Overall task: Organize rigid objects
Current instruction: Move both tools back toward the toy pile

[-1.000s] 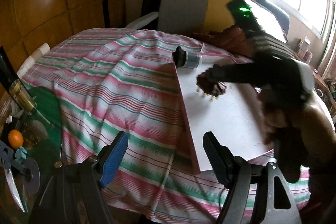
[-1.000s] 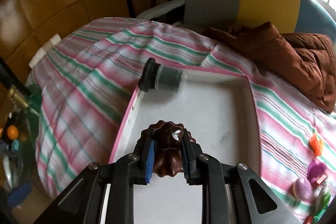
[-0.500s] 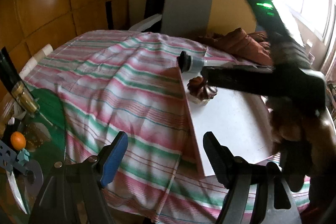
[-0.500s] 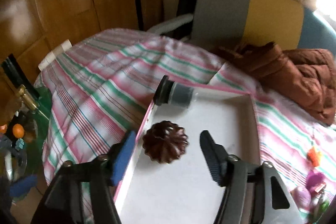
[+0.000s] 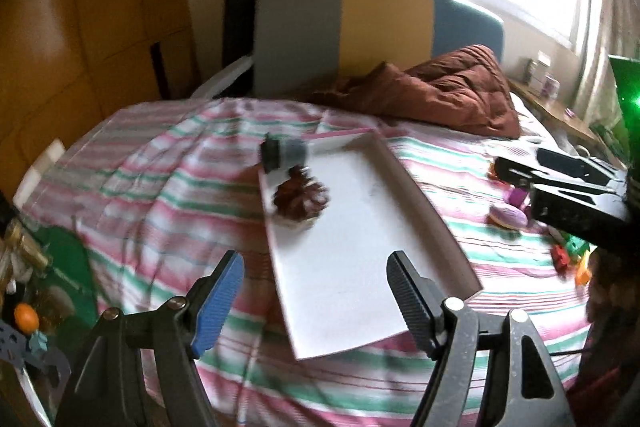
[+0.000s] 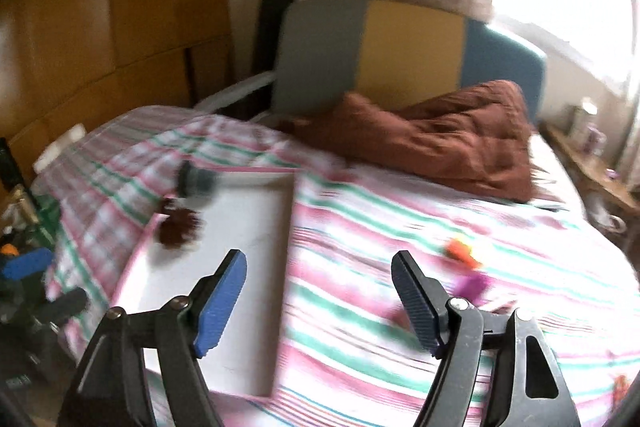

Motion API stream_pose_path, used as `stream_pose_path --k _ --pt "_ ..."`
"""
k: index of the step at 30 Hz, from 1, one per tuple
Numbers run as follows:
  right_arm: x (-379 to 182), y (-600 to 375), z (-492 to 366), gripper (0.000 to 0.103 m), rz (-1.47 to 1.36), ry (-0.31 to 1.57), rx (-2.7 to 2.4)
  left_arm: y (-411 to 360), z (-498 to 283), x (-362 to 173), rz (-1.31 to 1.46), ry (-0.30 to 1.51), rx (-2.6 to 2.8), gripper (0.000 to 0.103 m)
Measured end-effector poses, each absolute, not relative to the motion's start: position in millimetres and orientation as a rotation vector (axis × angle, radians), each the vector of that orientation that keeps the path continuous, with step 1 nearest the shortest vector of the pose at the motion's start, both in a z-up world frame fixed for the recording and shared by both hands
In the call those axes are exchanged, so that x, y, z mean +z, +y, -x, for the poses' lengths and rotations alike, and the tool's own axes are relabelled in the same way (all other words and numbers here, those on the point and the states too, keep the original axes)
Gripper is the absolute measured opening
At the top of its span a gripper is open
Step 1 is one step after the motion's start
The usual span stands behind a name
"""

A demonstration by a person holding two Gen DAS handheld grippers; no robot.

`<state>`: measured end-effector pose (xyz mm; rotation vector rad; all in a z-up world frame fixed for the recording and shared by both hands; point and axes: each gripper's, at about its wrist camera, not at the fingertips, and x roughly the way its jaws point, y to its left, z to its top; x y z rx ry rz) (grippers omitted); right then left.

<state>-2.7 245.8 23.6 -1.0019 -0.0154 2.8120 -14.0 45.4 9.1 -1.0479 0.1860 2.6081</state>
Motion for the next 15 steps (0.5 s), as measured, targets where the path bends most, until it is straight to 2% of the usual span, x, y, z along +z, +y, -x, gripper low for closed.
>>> stream_pose_path --k 5,15 --pt "24.4 308.6 -27.7 0.076 0.953 -0.008 2.687 80.0 1.9 18.7 0.968 0.262 2.568 0.075" --pt "-7.7 431.4 -64.1 0.077 0.913 0.233 2.449 152.0 -9.9 19.7 0.924 0.382 2.453 0.075"
